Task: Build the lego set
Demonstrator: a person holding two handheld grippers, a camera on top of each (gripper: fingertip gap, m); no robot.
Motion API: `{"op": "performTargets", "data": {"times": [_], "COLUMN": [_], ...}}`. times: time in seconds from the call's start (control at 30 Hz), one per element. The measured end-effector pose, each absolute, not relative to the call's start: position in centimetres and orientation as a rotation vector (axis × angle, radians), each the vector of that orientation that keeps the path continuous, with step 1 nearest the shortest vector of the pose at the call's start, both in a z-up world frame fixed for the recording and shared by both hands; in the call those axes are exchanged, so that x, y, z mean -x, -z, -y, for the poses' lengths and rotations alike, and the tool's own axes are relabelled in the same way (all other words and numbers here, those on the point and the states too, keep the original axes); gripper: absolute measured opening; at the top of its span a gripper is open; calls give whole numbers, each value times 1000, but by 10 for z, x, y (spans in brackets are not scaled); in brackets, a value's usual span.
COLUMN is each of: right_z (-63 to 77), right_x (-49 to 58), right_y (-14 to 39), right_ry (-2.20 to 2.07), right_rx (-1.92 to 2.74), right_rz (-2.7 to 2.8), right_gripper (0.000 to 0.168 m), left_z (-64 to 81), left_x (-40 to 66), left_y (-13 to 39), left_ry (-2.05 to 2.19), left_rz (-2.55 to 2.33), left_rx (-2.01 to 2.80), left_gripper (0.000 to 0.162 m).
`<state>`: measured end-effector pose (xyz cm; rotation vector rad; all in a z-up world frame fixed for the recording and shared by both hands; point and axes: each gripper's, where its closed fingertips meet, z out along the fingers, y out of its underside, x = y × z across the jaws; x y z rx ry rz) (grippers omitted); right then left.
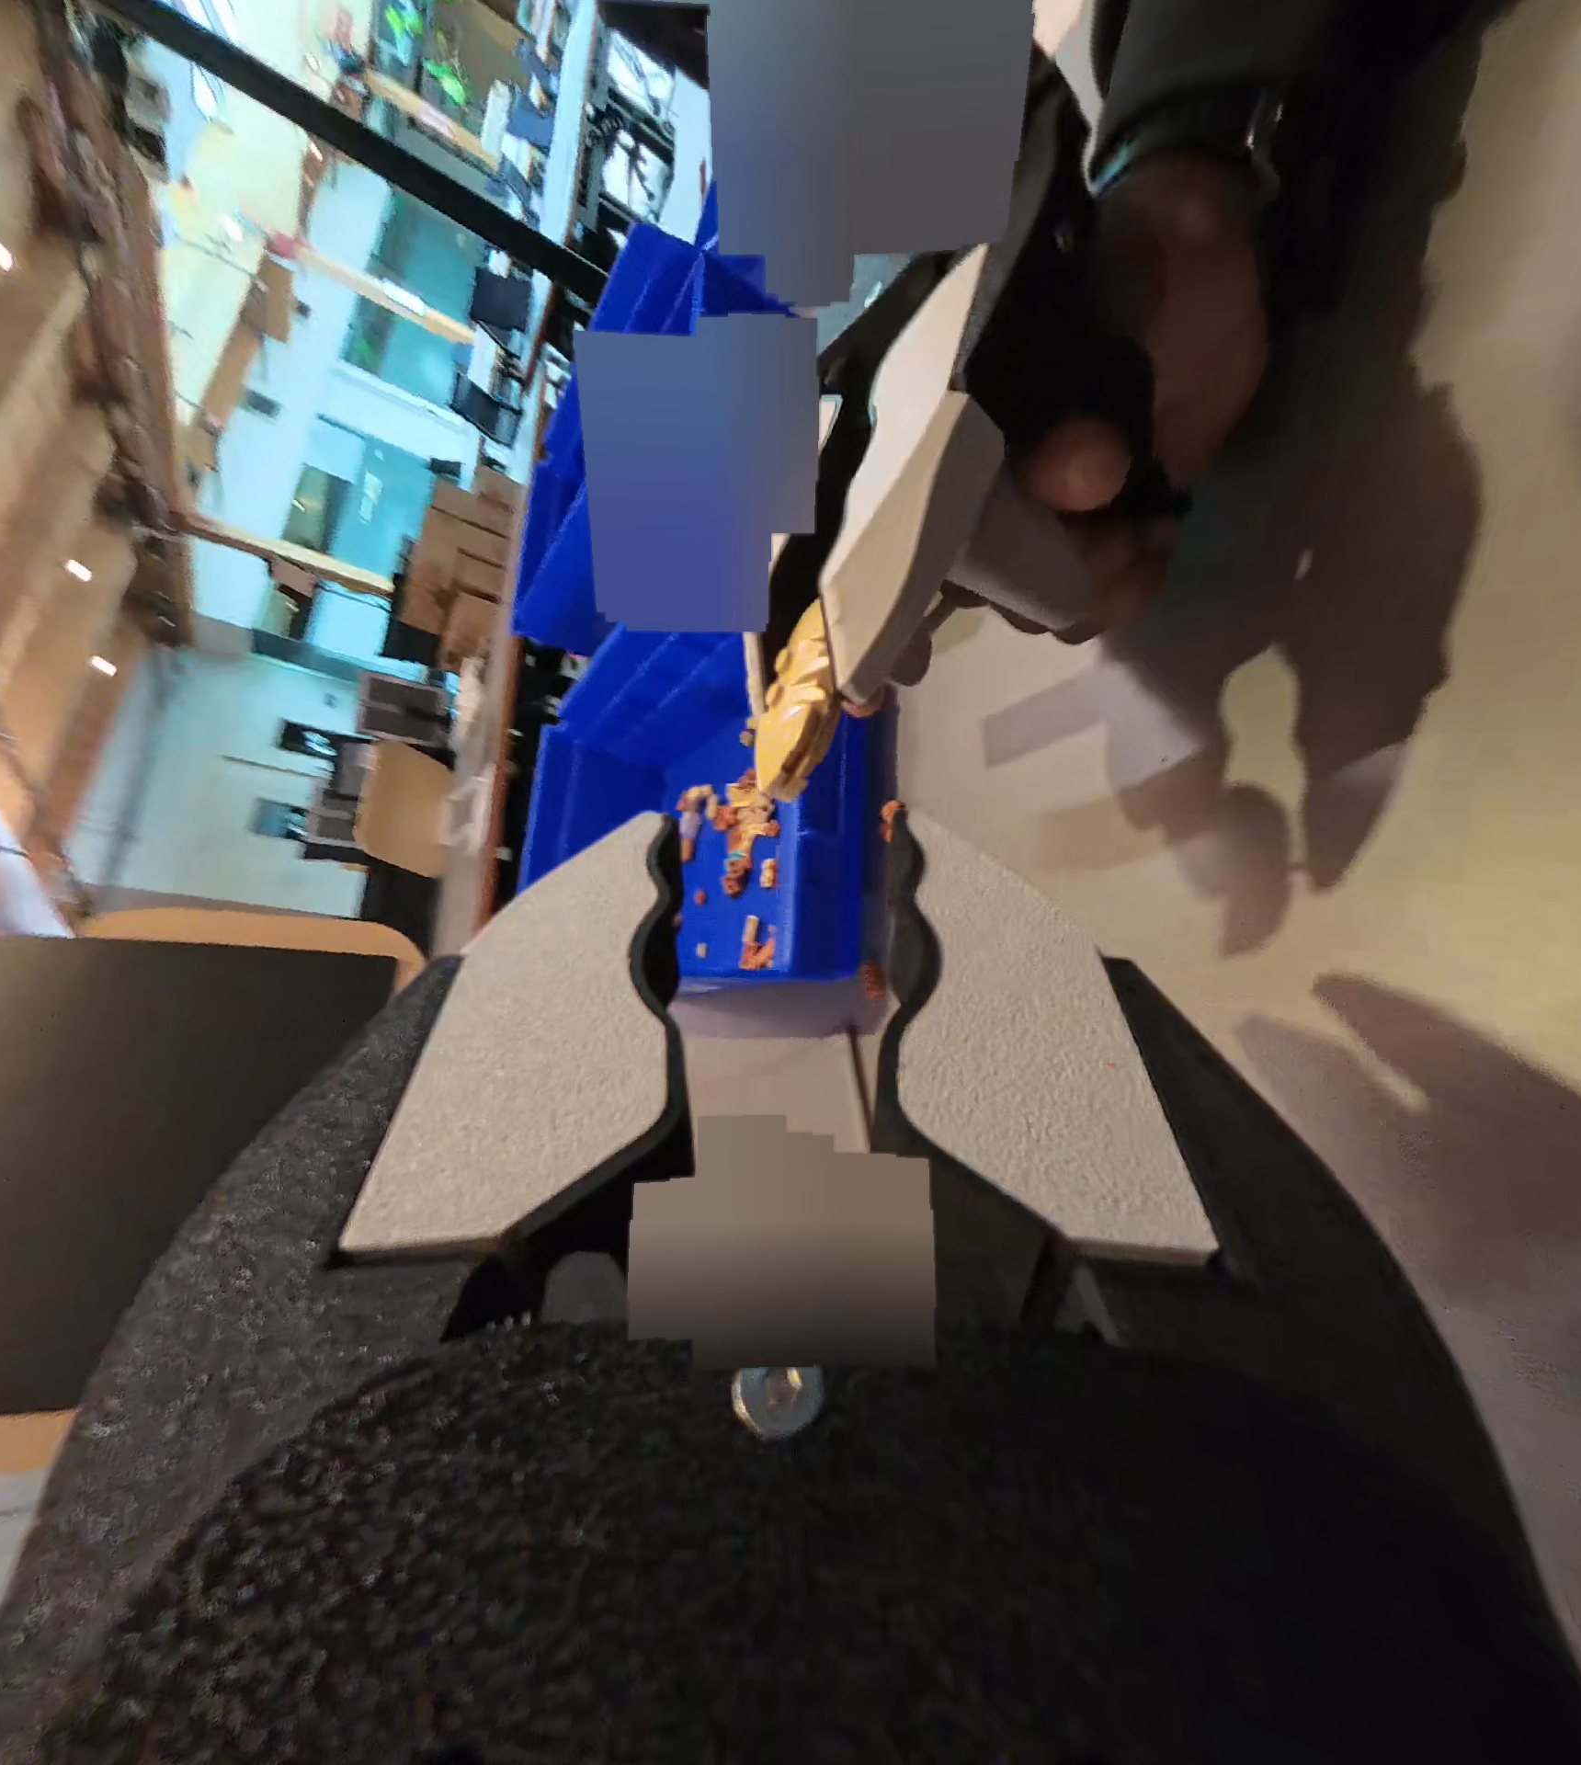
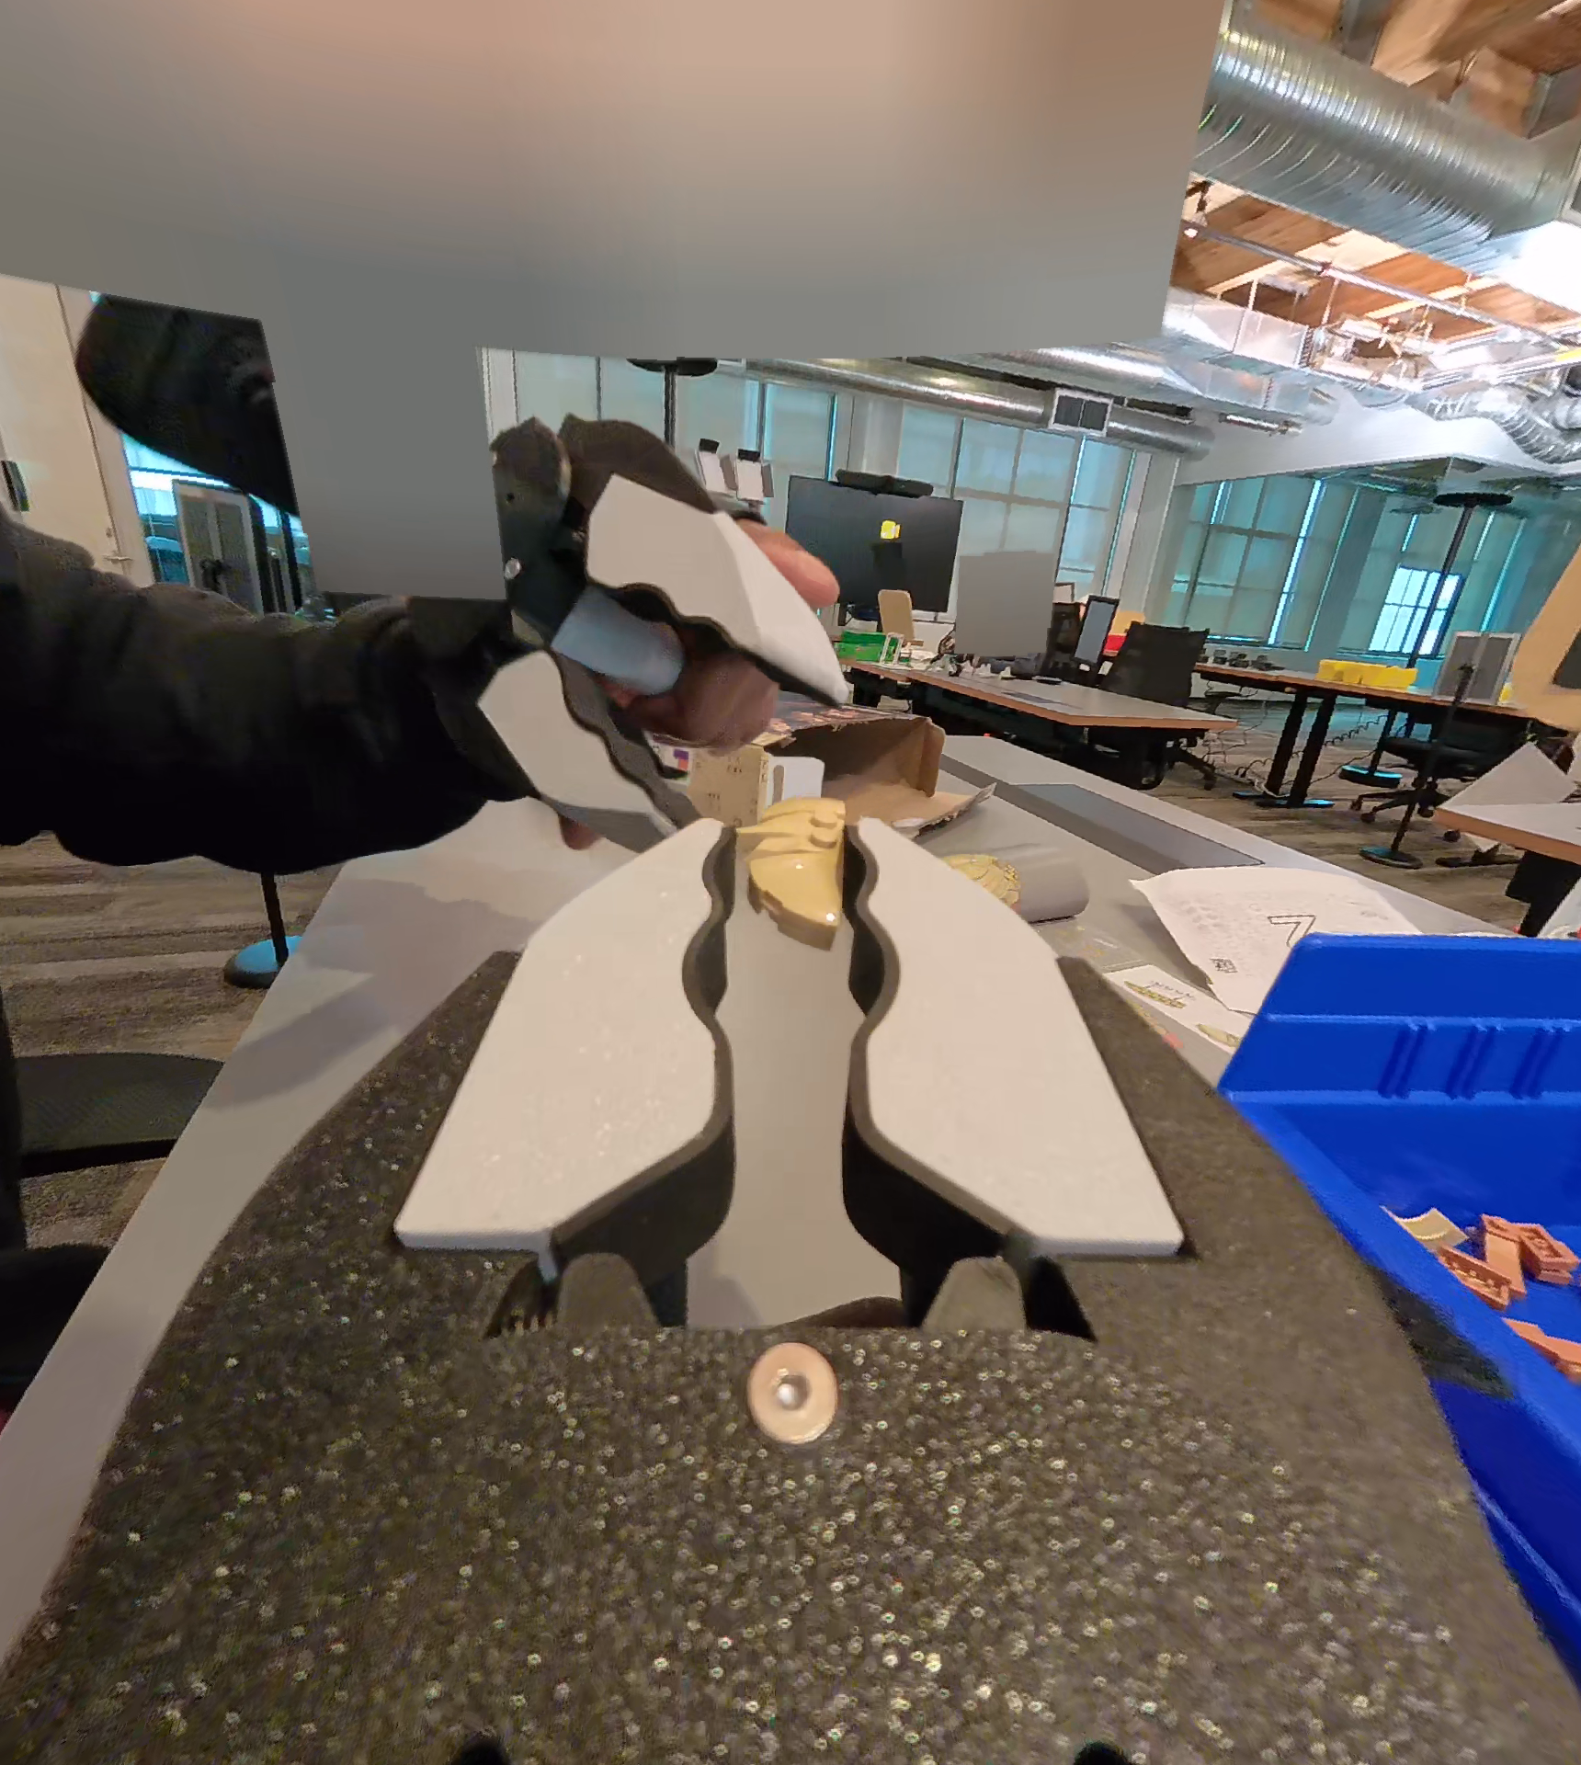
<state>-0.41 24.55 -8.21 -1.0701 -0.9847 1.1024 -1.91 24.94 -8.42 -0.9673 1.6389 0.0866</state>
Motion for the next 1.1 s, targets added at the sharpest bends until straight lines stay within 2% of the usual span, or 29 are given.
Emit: {"op": "performTargets", "data": {"times": [0.27,0.6,0.77,1.1], "right_z": [-246,-244,-245,-246], "right_x": [6,7,8,6], "right_y": [85,86,87,85], "right_ry": [-1117,-1114,-1096,-1114], "right_rx": [1088,1084,1095,1095], "right_rz": [995,1007,1007,979], "right_gripper": [21,21,21,20], "left_z": [-249,-255,-259,-260], "left_x": [8,-1,-3,-3], "left_y": [86,94,91,87], "left_ry": [-321,-444,-549,-614], "left_rz": [-1663,-1707,-1669,-1586], "left_rx": [650,547,504,498], "left_gripper": [34,30,10,9]}}
